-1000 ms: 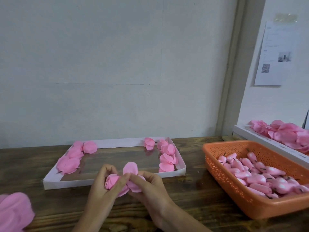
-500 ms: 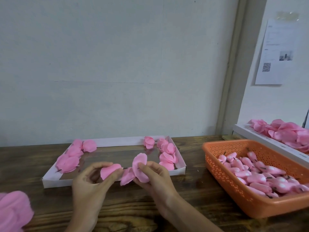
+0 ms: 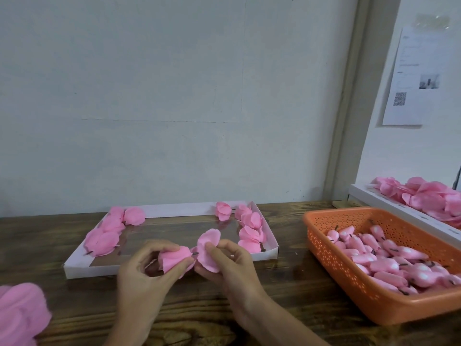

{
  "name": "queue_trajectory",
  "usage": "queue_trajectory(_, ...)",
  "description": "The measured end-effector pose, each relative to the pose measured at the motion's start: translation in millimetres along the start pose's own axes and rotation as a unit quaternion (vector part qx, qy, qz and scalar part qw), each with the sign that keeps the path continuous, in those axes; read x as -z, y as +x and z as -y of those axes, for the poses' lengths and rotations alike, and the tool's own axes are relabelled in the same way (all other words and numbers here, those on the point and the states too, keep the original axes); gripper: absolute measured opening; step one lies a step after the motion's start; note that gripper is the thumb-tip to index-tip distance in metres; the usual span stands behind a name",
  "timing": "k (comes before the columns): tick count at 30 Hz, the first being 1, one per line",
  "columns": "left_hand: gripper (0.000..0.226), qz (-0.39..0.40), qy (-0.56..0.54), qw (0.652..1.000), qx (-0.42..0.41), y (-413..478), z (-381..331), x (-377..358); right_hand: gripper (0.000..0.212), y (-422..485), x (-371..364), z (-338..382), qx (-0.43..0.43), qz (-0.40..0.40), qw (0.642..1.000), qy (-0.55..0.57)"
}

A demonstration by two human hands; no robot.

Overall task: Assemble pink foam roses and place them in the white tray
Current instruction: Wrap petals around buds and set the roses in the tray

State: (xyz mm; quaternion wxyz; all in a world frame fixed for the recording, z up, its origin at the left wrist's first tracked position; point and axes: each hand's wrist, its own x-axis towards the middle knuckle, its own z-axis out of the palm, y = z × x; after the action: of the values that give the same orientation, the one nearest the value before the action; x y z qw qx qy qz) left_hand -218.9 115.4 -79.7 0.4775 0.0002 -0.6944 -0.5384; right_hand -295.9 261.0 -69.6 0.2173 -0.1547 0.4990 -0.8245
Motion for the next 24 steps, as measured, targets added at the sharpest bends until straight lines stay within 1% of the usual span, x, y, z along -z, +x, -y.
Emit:
queue_trajectory(5, 0.041, -0.005, -0.004, 1.000, -0.006, 0.2, 3.1, -1.6, 0.022, 0.9, 0.2, 0.1, 0.002, 0.012, 0.999, -0.033)
queue_trajectory(7, 0.040, -0.002, -0.001, 1.000, -0.012, -0.3, 3.8, -1.9, 0.027, 0.9, 0.0, 1.0, -0.004, 0.017, 0.999, -0.027)
queue_trajectory(10, 0.033, 0.011, 0.006, 1.000, -0.025, 0.1, 5.7, -2.0, 0.033, 0.5, -0.2, 2.8, -0.001, 0.022, 1.000, -0.016)
queue_trajectory(12, 0.034, 0.010, 0.013, 0.999, -0.035, -0.3, 5.5, -2.7, 0.036, 1.2, 0.1, 2.7, 0.004, 0.013, 1.000, -0.016)
queue_trajectory(17, 0.035, -0.006, 0.031, 0.998, -0.047, -0.2, 7.0, -0.7, 0.032, 4.0, 2.1, -0.5, 0.007, -0.020, 0.998, -0.055)
queue_trajectory(24, 0.035, 0.001, 0.048, 0.996, -0.070, 0.2, 6.9, 2.8, 0.034, 2.9, 2.2, 2.2, 0.008, 0.008, 1.000, -0.026)
